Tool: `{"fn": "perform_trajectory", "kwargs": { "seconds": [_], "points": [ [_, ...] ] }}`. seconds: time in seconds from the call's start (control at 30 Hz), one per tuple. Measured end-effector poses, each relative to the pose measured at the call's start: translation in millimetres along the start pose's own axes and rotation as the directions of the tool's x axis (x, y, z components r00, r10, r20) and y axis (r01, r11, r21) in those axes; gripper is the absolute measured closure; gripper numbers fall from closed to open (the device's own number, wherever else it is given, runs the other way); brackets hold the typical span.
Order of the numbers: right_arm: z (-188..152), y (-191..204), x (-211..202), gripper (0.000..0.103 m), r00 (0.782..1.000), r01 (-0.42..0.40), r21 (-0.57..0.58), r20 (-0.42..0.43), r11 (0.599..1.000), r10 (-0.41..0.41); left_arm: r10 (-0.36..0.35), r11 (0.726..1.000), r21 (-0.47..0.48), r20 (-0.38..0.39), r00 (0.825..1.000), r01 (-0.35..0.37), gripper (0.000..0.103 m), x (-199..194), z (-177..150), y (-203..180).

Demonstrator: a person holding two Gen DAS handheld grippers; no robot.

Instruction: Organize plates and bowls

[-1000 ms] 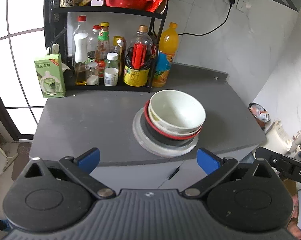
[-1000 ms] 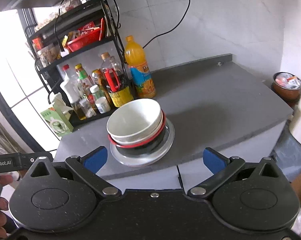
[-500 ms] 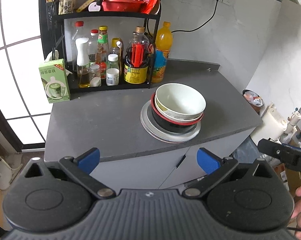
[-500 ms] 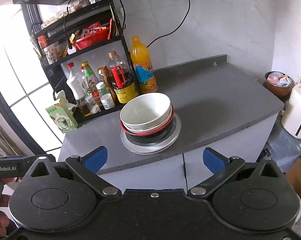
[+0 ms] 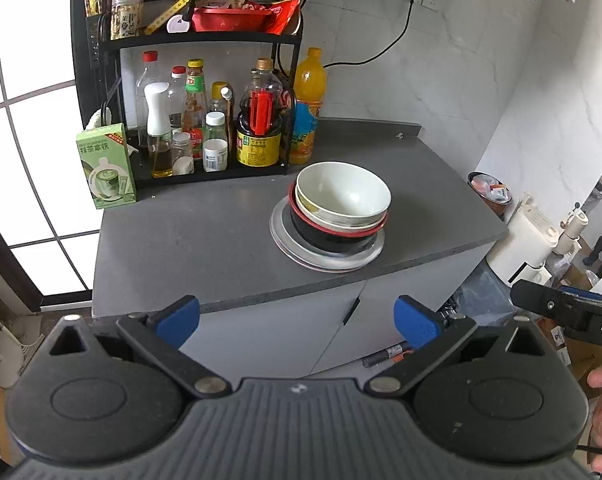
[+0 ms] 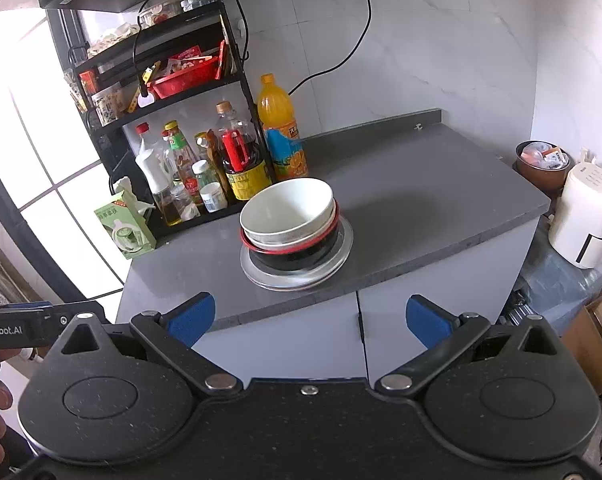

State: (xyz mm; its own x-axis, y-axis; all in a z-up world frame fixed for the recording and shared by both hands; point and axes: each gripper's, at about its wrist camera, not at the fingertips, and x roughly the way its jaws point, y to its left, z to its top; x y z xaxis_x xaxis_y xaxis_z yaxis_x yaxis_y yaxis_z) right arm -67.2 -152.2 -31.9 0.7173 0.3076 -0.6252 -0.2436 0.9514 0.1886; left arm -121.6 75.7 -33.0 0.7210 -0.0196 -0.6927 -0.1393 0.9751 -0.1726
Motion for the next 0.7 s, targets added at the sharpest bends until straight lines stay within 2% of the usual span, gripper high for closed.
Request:
{"fn": "perform_trajectory", "kwargs": {
  "seconds": [0.7],
  "points": [
    [-3.8,-9.5,-13.5,0.0,1.0,0.002,0.006,0.022,1.0,-0.002,0.007,1.0,0.007,0.006,1.0,-0.007,0.001,-19.5,-9.3,-9.5]
  ]
}}
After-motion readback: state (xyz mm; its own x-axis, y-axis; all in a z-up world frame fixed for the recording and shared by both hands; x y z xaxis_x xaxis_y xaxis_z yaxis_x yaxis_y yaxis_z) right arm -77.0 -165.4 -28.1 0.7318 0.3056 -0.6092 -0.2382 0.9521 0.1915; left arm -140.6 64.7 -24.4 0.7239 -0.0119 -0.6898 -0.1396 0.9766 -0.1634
